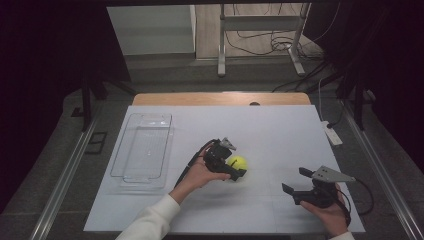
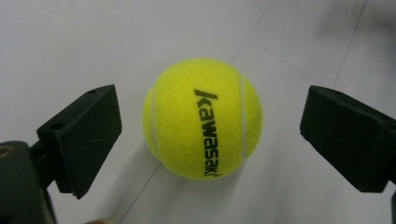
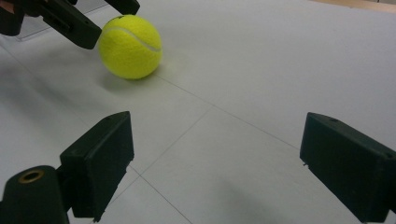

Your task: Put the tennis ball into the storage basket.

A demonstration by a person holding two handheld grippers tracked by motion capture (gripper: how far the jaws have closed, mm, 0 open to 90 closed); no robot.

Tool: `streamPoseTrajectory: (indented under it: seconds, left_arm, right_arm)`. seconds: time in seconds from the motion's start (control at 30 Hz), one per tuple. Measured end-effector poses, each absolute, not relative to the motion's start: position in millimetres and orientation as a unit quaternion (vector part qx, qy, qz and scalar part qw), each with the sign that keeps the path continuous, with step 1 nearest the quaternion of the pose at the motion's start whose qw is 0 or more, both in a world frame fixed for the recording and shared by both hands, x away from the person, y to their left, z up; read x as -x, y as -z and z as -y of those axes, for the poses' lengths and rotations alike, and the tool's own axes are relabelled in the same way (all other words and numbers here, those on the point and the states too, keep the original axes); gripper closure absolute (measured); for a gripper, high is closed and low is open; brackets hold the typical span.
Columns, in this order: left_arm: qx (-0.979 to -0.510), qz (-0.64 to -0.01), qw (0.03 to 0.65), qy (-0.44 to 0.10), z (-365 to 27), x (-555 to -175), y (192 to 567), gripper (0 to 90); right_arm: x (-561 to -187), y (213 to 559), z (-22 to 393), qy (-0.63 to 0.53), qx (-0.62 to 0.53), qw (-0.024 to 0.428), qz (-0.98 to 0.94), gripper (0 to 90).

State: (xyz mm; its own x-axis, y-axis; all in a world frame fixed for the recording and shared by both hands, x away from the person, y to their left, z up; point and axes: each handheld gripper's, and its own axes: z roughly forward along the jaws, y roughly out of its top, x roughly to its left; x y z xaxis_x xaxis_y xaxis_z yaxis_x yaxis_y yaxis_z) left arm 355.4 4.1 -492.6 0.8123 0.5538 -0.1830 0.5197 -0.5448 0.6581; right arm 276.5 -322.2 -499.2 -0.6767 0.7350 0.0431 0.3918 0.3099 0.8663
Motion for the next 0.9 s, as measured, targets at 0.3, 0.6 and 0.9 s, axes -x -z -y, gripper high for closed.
streamPoseTrajectory:
  seconds: [0.3,0.6,0.9]
  left_arm:
    - [-0.883,-0.305,0.355,-0.018,2,-359,499,7.7]
    - [-0.889,-0.301,0.345,-0.018,4,-359,503,12.8]
    - [-0.888,-0.304,0.344,-0.026,3,-359,503,26.2]
  right_arm:
    - [-276,499,322,-0.466,-0.357,0.185,-0.788,10.1]
    - [-276,499,323,-0.466,-0.358,0.185,-0.788,10.1]
    - [-277,499,323,-0.466,-0.358,0.185,-0.788,10.1]
